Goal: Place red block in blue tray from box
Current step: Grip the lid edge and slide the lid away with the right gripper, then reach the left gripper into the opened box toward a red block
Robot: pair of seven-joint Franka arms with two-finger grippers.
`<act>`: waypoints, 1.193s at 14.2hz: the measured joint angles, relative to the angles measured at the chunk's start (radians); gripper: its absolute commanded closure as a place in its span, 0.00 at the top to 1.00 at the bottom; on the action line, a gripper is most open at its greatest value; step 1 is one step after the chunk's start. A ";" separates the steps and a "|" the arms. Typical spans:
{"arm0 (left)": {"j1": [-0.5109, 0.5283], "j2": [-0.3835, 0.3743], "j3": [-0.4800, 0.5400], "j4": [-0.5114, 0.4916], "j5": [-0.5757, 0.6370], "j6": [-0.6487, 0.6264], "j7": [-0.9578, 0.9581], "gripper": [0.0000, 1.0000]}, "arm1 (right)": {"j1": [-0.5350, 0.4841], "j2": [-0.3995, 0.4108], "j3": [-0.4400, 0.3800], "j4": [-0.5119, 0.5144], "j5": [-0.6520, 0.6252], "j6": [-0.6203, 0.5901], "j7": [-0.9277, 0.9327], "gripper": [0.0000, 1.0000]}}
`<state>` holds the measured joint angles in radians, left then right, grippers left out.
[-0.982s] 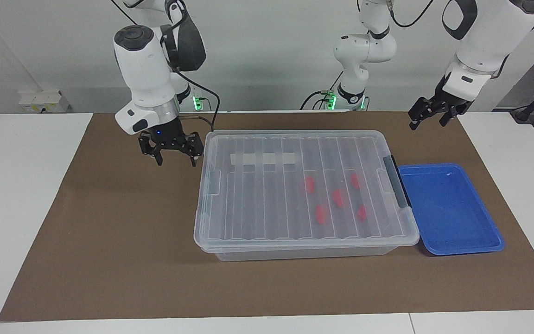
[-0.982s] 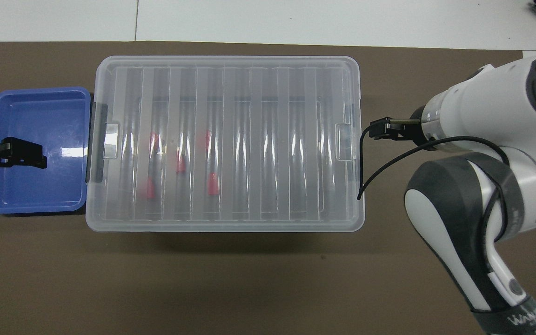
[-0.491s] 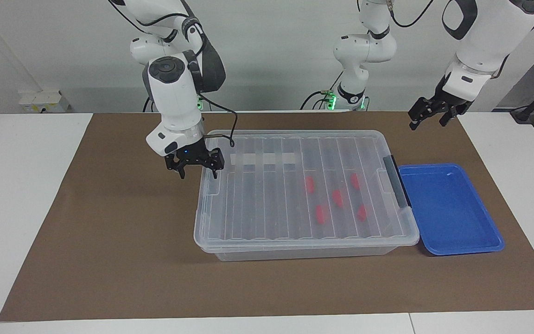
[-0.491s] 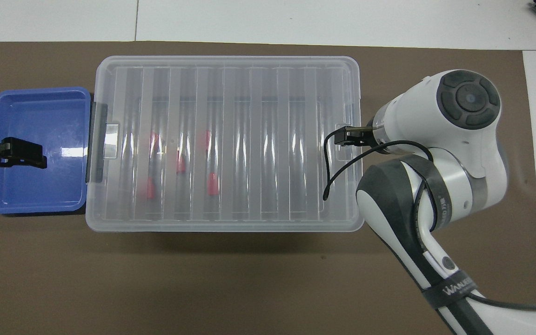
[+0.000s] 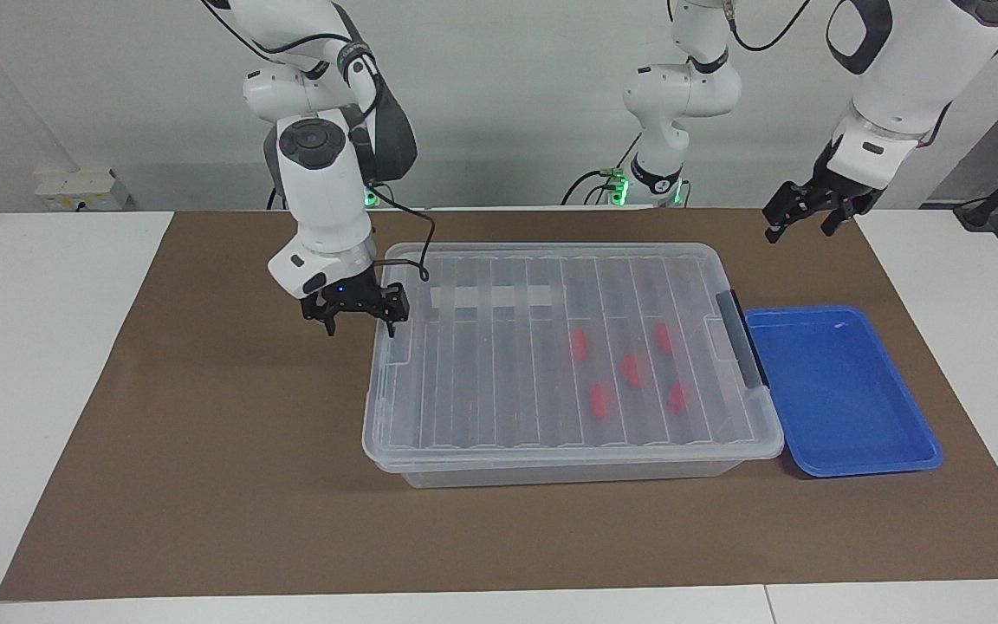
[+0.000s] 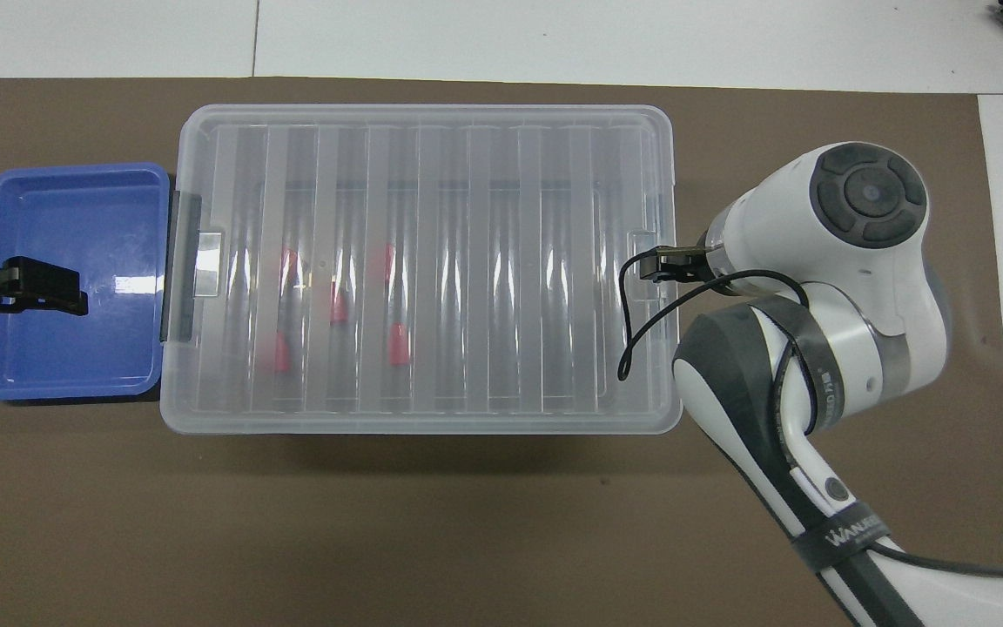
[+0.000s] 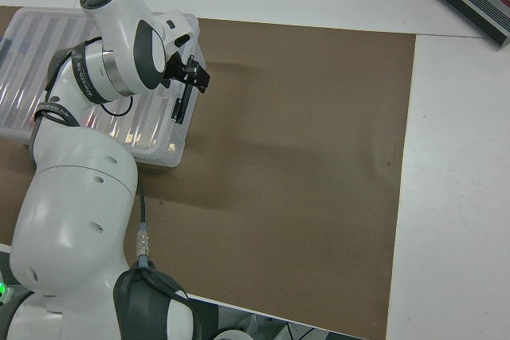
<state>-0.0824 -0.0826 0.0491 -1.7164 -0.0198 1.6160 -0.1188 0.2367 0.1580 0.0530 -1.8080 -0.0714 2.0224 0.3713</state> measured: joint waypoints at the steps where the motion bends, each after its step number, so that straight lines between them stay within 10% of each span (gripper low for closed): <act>1: 0.000 0.000 0.000 0.000 0.000 0.000 0.000 1.00 | -0.006 -0.002 0.001 -0.002 -0.003 0.000 -0.004 1.00; 17: 0.000 0.000 0.000 0.000 0.000 0.000 0.000 1.00 | -0.299 -0.019 -0.002 -0.008 -0.013 -0.067 -0.633 1.00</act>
<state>-0.0824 -0.0826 0.0491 -1.7164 -0.0198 1.6160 -0.1188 -0.0628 0.1388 0.0512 -1.8156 -0.0848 1.9549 -0.2617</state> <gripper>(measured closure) 0.000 0.000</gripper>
